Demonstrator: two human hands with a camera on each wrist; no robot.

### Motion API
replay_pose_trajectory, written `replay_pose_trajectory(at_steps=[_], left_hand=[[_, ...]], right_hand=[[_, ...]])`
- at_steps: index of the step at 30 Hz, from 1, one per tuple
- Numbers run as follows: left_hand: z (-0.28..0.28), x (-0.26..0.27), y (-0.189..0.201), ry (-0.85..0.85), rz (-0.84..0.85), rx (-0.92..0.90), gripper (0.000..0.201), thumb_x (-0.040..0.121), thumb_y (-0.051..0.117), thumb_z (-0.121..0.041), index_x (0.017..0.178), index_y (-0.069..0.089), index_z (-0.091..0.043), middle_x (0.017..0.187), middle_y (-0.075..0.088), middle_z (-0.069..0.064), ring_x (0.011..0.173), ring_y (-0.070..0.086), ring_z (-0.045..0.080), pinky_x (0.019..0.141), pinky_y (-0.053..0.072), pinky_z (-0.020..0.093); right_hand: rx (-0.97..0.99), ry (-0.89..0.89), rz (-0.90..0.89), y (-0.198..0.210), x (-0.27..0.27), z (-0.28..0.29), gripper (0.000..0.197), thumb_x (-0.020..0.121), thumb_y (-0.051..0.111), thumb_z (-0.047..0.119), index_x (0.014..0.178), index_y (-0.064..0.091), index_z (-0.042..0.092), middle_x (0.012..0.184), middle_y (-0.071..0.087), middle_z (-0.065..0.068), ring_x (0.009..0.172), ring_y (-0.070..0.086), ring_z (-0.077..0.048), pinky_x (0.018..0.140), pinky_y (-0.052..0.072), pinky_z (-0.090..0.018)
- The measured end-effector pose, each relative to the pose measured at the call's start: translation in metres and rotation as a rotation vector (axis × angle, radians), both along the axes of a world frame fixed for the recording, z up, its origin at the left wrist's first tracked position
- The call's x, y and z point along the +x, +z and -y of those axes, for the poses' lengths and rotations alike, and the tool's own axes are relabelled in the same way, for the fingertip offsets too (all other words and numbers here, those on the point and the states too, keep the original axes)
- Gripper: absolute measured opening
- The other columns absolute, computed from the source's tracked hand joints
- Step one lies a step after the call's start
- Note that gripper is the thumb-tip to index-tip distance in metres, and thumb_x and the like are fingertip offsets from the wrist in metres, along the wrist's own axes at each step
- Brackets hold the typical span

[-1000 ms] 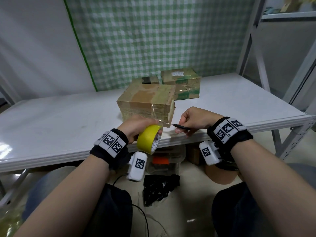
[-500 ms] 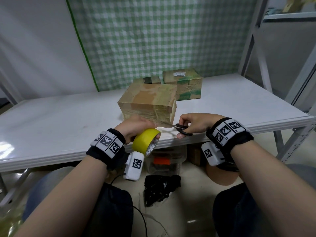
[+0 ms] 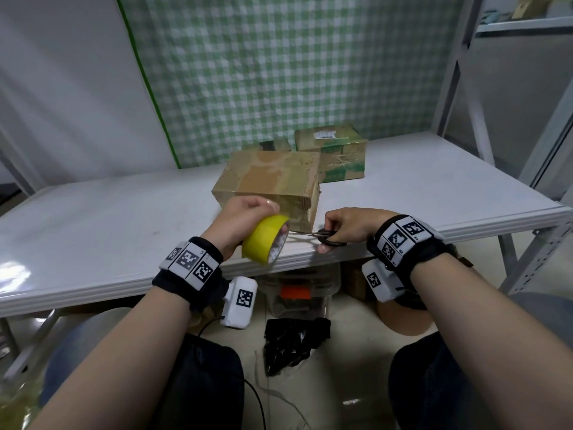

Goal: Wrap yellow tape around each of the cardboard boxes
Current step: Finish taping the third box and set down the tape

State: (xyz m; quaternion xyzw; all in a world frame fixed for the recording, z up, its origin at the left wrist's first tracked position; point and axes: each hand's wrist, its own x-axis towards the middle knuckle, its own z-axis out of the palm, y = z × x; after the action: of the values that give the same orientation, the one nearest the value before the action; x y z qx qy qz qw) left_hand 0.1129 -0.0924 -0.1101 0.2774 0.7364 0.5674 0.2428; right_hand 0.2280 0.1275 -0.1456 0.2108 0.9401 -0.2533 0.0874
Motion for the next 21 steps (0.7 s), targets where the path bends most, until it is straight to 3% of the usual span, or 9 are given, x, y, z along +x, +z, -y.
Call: replay_pose_trajectory(at_steps=[5, 8, 11, 14, 17, 19, 21], left_hand=[[-0.001, -0.007, 0.009, 0.096, 0.002, 0.243, 0.007, 0.097, 0.065, -0.012, 0.093, 0.07, -0.013, 0.082, 0.075, -0.005, 0.069, 0.071, 0.01, 0.055, 0.054, 0.022], [-0.001, -0.009, 0.013, 0.2, 0.005, 0.364, 0.007, 0.096, 0.066, -0.012, 0.09, 0.069, -0.014, 0.083, 0.075, -0.004, 0.074, 0.072, 0.017, 0.058, 0.056, 0.026], [0.002, -0.011, 0.018, 0.246, 0.045, 0.475, 0.007, 0.099, 0.06, -0.01, 0.095, 0.066, -0.012, 0.067, 0.074, -0.003, 0.059, 0.069, 0.012, 0.054, 0.056, 0.026], [0.003, -0.008, 0.02, 0.202, 0.108, 0.489, 0.008, 0.1, 0.058, -0.01, 0.105, 0.063, -0.007, 0.064, 0.072, 0.007, 0.049, 0.062, 0.02, 0.05, 0.054, 0.027], [-0.002, 0.0, 0.015, 0.157, 0.14, 0.458, 0.009, 0.101, 0.056, -0.007, 0.108, 0.06, -0.005, 0.067, 0.074, 0.008, 0.057, 0.07, 0.021, 0.048, 0.056, 0.029], [-0.006, 0.004, 0.012, 0.12, 0.146, 0.439, 0.009, 0.103, 0.053, -0.006, 0.108, 0.06, -0.005, 0.072, 0.076, 0.008, 0.065, 0.074, 0.02, 0.051, 0.059, 0.032], [-0.009, 0.007, 0.008, 0.083, 0.164, 0.422, 0.012, 0.104, 0.052, -0.007, 0.112, 0.06, -0.005, 0.082, 0.076, 0.017, 0.072, 0.075, 0.028, 0.057, 0.062, 0.038]], right_hand=[[-0.024, 0.009, -0.026, -0.001, 0.002, -0.003, 0.055, 0.07, 0.088, 0.052, 0.102, 0.063, 0.015, 0.096, 0.067, 0.006, 0.09, 0.059, -0.017, 0.089, 0.048, -0.034], [-0.2, 0.028, -0.079, 0.006, 0.01, -0.006, 0.045, 0.073, 0.089, 0.044, 0.099, 0.065, 0.016, 0.095, 0.066, 0.004, 0.079, 0.056, -0.012, 0.067, 0.045, -0.021], [-0.416, -0.006, -0.266, 0.013, 0.019, -0.012, 0.048, 0.063, 0.088, 0.05, 0.095, 0.07, 0.02, 0.091, 0.065, 0.005, 0.081, 0.056, -0.011, 0.065, 0.043, -0.026], [-0.578, -0.142, -0.534, 0.021, 0.024, -0.015, 0.036, 0.066, 0.086, 0.05, 0.091, 0.072, 0.027, 0.095, 0.071, -0.001, 0.088, 0.059, -0.01, 0.066, 0.041, -0.028], [-0.426, -0.373, -0.591, 0.022, 0.024, -0.024, 0.029, 0.082, 0.08, 0.046, 0.099, 0.069, 0.026, 0.094, 0.066, -0.002, 0.084, 0.055, -0.015, 0.068, 0.039, -0.031], [-0.257, -0.515, -0.421, 0.015, 0.023, -0.033, 0.036, 0.086, 0.076, 0.049, 0.1, 0.066, 0.017, 0.087, 0.058, -0.002, 0.076, 0.051, -0.018, 0.064, 0.037, -0.03], [-0.118, -0.555, -0.226, 0.008, 0.022, -0.037, 0.05, 0.083, 0.074, 0.056, 0.099, 0.058, 0.011, 0.092, 0.055, -0.005, 0.082, 0.053, -0.025, 0.067, 0.039, -0.033]])
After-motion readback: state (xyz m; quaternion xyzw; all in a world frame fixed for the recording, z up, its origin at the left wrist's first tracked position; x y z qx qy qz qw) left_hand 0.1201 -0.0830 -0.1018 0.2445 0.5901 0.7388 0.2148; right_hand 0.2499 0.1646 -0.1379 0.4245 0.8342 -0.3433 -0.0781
